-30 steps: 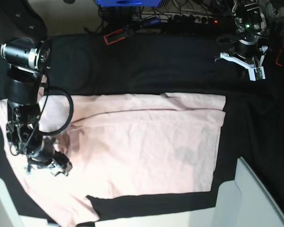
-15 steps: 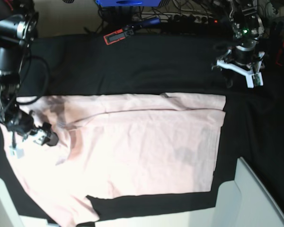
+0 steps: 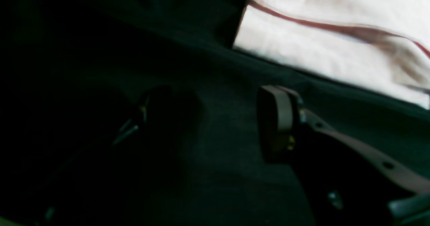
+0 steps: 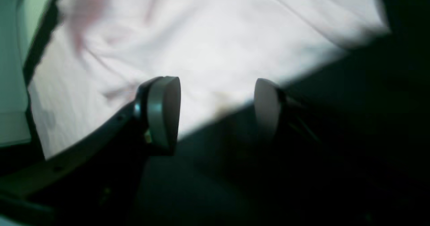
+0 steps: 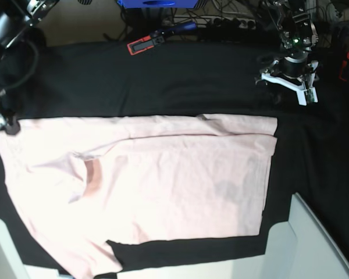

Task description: Fold the T-shirt properly

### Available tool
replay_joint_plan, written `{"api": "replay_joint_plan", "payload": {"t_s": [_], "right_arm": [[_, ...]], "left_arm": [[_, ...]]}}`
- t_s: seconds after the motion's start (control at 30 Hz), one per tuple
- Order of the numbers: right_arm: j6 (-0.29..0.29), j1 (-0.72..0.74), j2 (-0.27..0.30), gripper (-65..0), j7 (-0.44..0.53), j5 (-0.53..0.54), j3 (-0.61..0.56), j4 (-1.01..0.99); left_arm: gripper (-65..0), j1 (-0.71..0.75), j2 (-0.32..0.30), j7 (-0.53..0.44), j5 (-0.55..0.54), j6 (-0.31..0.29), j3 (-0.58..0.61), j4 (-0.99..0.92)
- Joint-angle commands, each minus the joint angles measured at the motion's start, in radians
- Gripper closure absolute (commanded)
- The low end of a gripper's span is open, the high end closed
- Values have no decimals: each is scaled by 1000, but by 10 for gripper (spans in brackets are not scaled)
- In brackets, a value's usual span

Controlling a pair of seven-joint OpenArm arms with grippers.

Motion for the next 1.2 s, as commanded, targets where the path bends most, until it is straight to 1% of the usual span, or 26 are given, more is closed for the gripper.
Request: {"api": "replay_joint_plan", "payload": {"t_s": [0.0,0.03,0.07,0.1,0.17,0.2,0.23,0.3,0.43,0.53,0.6,0.67,0.73,0.8,0.87,0.93,1.0,1.17], "right_arm": [[10,24,15,-326,18,23,-2,-16],[10,28,23,-328,18,23,-2,-46],[10,28,40,-344,18,23,0,-75],[10,30,50,-383,18,23,0,-103],[10,31,60,-482,25,26,11,-151],[10,30,67,-512,41,26,21,-166],[10,30,72,-527,61,26,32,-186],[10,30,87,-527,118,26,34,-241],[10,56,155,-527,210,26,29,-410],[13,88,202,-527,251,25,27,-531],[15,108,219,-527,265,25,26,-563],[15,123,222,-527,262,25,26,-565],[15,139,222,-525,262,25,26,-565],[15,148,219,-493,262,25,26,-565],[15,162,218,-431,262,25,17,-577],[15,183,218,-360,266,25,-31,-594],[15,194,219,-322,269,28,-72,-600],[15,226,218,-309,269,26,-94,-612]], "left_arm": [[-388,2,-4,-23,-1,1,1,20],[-388,2,-4,-23,-1,1,4,23],[-388,1,-4,-23,-1,1,6,23],[-388,1,-4,-23,-1,1,6,23],[-388,-1,-4,-23,-1,1,6,23],[-388,-1,-4,-23,-1,1,6,20],[-388,1,-4,-23,-1,1,6,19],[-388,4,-4,-23,-1,1,6,17],[-388,7,-5,-23,-1,1,-3,20],[-388,7,-5,-23,-1,1,-3,22],[-388,7,-5,-23,-1,1,-3,23],[-388,7,-5,-23,-1,1,-3,25],[-388,7,-5,-23,-1,1,-2,25],[-388,7,-5,-23,-1,1,-3,25],[-388,7,-5,-23,-1,1,-3,25],[-388,8,-5,-23,-1,1,-3,25],[-388,14,-5,-23,-1,1,-3,25],[-388,14,-5,-23,-1,1,-3,25]]}}
